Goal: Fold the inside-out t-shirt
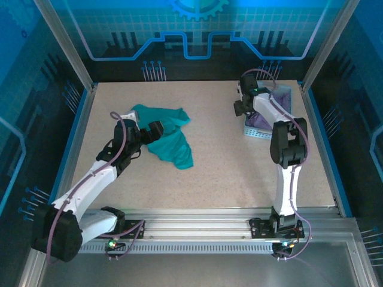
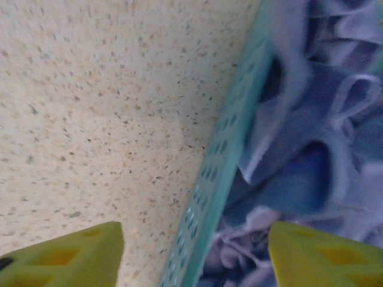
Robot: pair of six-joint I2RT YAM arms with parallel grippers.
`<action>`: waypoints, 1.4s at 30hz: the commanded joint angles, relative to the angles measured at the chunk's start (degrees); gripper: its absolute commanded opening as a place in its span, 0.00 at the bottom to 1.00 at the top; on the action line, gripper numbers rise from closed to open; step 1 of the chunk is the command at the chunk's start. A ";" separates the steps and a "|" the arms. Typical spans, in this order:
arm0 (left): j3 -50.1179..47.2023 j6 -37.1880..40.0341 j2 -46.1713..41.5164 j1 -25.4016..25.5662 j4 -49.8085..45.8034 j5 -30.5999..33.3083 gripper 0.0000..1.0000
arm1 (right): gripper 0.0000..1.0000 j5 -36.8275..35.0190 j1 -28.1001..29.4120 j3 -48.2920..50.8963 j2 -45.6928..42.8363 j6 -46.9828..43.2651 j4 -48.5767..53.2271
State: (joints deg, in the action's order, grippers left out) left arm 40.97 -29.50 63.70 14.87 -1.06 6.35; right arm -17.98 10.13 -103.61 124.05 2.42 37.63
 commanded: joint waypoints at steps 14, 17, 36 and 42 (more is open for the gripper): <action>-0.52 2.57 6.31 0.51 2.79 -2.01 0.99 | 0.38 -3.46 -15.45 -14.79 10.11 -8.11 9.98; -0.33 3.90 7.76 0.51 2.57 -1.08 0.99 | 0.39 -5.88 -16.52 -22.26 14.40 -7.89 13.74; -4.18 -1.26 8.16 -9.33 0.69 -4.39 0.95 | 0.83 13.52 31.31 26.31 -19.54 2.19 -14.87; -4.61 -0.52 8.13 -9.30 0.16 -5.36 0.95 | 0.77 14.27 38.03 23.78 -8.71 6.48 -13.41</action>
State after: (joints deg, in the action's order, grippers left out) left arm 36.47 -29.76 72.05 5.56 -0.97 3.03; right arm -5.17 48.97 -79.68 113.01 4.58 22.92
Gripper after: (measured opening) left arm 0.947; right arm 0.776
